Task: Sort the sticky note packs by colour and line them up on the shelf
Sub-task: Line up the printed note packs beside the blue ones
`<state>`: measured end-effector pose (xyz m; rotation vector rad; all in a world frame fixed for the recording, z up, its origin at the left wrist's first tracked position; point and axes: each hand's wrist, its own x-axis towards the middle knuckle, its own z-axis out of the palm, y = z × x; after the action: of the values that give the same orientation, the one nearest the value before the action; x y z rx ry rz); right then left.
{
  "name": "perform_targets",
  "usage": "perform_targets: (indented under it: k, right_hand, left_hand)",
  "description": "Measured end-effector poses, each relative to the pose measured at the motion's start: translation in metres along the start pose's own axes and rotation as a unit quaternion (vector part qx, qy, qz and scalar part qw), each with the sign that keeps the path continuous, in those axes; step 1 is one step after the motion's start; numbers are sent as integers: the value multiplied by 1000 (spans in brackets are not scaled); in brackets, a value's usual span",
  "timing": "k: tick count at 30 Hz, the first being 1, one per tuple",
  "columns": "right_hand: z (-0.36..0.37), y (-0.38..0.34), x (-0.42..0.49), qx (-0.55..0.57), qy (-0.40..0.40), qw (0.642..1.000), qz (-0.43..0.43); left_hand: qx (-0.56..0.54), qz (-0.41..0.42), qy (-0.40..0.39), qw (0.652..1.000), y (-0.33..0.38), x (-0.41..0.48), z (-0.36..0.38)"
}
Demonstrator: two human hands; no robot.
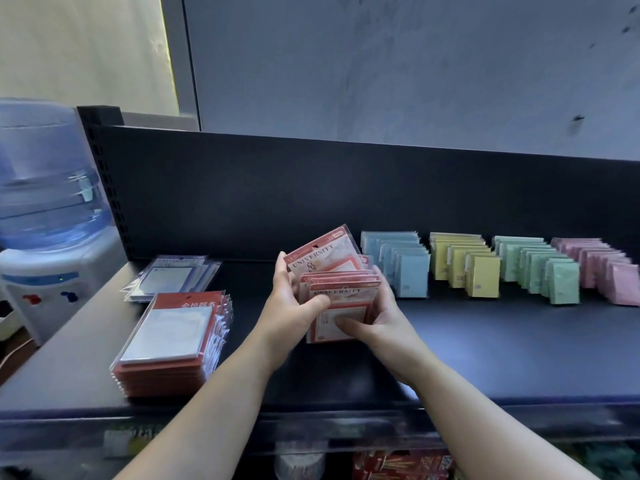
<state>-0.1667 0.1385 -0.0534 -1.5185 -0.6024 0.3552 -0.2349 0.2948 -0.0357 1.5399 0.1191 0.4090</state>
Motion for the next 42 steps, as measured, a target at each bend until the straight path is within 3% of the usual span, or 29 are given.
perform_targets:
  k: [5, 10, 14, 19, 22, 28, 31, 35, 42]
  right_hand:
    - [0, -3, 0, -191, 56, 980, -25]
    - [2, -7, 2, -61, 60, 996, -17]
    - [8, -3, 11, -44, 52, 998, -13]
    - [-6, -9, 23, -103, -4, 995, 11]
    - [-15, -13, 30, -141, -25, 989, 29]
    - [-11, -14, 40, -180, 40, 982, -26]
    - [-10, -7, 43, -200, 28, 979, -3]
    - [-15, 4, 46, -271, 1, 962, 42]
    - [-9, 4, 77, -295, 56, 952, 60]
  left_hand:
    - [2, 11, 12, 1000, 1, 3, 7]
    - [20, 2, 26, 999, -2, 7, 14]
    - [-44, -43, 49, 997, -11, 13, 20]
    - [-10, -79, 51, 995, -13, 19, 13]
    - [53, -61, 49, 996, -9, 26, 13]
    - [91, 18, 59, 994, -10, 40, 14]
    - [59, -34, 62, 996, -20, 43, 14]
    - [132, -95, 35, 986, -33, 43, 13]
    - [105, -146, 101, 978, -36, 89, 21]
